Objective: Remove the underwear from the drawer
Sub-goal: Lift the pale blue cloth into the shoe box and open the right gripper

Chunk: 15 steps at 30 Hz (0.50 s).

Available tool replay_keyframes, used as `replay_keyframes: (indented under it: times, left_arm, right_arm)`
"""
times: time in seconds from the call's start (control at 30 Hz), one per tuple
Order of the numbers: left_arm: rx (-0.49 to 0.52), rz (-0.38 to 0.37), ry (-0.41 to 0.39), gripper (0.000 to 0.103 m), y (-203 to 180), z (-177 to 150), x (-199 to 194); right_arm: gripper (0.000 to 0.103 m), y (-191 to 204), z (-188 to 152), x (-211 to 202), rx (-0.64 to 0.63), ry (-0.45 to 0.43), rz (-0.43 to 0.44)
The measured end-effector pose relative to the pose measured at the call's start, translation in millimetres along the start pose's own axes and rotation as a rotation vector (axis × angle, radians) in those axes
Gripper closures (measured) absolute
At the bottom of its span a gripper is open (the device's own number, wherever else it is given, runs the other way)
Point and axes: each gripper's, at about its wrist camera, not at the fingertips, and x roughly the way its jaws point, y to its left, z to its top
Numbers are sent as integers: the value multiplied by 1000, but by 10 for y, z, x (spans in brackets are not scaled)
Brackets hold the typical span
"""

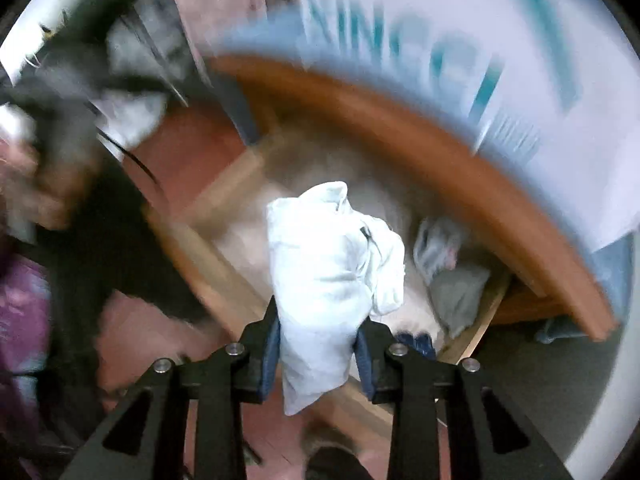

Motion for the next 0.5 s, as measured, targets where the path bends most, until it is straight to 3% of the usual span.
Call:
replay_keyframes:
  times: [0.03,0.13,0.3,0.5]
  left_arm:
    - [18,8,-11,1,-33,-5,-18]
    - [78,25,-24,1,-149,-26,-34]
    - [169,69,-49,1,-309,-73,-53]
    - [251,77,-76,1,-406,-115,-70]
  right_arm:
    - [71,46,49,-332,5,-58,-2]
    - [71,60,181,-697,26,-188,-21]
    - [71,-331,533,-1548,86,-343,-78]
    - [71,-1112,1033,-1316,178,-364,-151]
